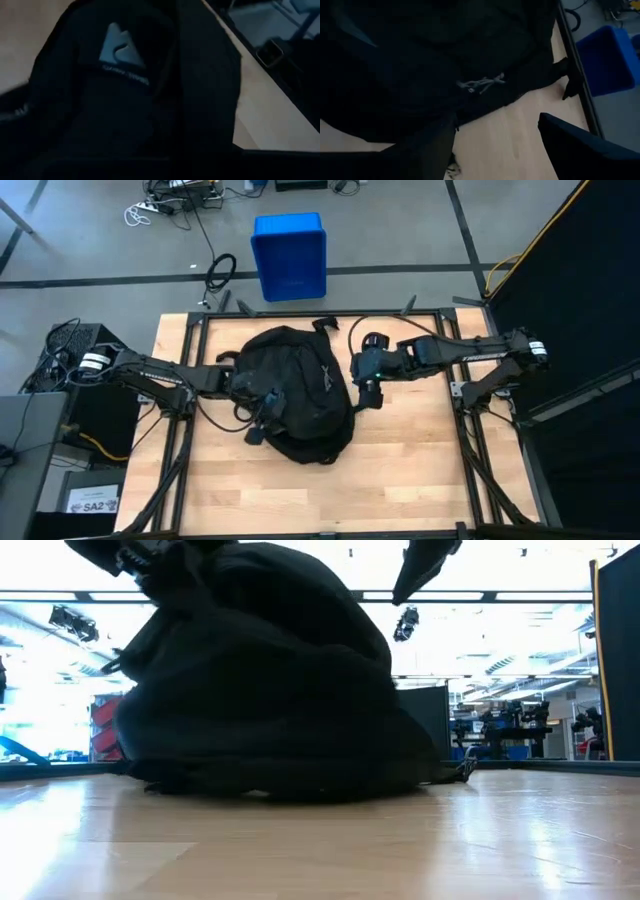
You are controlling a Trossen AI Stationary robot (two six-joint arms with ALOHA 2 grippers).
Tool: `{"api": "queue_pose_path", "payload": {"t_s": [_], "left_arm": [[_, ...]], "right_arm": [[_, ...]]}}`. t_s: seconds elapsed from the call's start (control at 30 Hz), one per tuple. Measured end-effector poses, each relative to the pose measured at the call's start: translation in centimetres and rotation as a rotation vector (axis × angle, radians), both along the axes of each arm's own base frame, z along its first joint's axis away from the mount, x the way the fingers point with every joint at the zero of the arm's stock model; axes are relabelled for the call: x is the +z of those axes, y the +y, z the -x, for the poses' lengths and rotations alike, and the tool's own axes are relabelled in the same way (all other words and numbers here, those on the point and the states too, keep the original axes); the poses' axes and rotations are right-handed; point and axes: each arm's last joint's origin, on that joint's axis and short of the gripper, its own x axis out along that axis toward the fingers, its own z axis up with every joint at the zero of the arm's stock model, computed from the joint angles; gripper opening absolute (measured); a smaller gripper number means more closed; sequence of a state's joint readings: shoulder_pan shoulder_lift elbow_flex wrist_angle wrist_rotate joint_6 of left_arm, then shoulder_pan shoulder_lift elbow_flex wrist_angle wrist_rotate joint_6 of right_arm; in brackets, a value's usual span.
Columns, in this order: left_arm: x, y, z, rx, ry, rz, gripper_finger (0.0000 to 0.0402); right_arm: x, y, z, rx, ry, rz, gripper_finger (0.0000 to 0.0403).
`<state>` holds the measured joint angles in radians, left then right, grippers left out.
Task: Unpack backpack
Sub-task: Put the cellphone into the backpack, then close the black backpack
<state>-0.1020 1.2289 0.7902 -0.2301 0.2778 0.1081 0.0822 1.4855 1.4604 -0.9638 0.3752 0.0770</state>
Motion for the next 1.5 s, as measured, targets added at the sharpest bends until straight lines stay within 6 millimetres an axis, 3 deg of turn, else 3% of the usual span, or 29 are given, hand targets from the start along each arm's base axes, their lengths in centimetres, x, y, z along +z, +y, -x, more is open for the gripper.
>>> {"api": "queue_pose_path", "payload": {"t_s": [0.23, 0.4, 0.57, 0.83, 1.0, 1.17, 1.5], "left_arm": [[0.3, 0.0, -0.3, 0.027, -0.040, -0.007, 0.0000], [0.6, 0.1, -0.6, 0.064, -0.091, -0.031, 0.0008], [0.7, 0.1, -0.7, 0.073, -0.111, -0.042, 0.0041], [0.8, 0.6, -0.8, 0.182, -0.134, -0.168, 0.0136], [2.7, 0.9, -1.1, 0.287, -0.129, -0.248, 0.0177], [5.3, 1.0, -1.2, 0.306, -0.131, -0.253, 0.0191], [6.8, 0.6, -1.1, 0.301, -0.114, -0.239, 0.0192]], "right_arm": [[-6.4, -2.3, -1.0, 0.090, 0.002, -0.035, 0.0234], [-8.4, -3.7, -1.0, 0.067, -0.036, -0.038, 0.0213], [-7.7, -3.2, -1.2, 0.095, -0.100, -0.028, 0.0194], [-5.4, -2.2, -0.4, 0.135, -0.203, 0.014, 0.0173], [-4.5, -2.1, -0.3, 0.135, -0.264, 0.021, 0.0163], [-4.4, -2.1, -0.5, 0.133, -0.283, 0.019, 0.0153], [-4.9, -2.0, -0.6, 0.140, -0.308, -0.013, 0.0132]]}}
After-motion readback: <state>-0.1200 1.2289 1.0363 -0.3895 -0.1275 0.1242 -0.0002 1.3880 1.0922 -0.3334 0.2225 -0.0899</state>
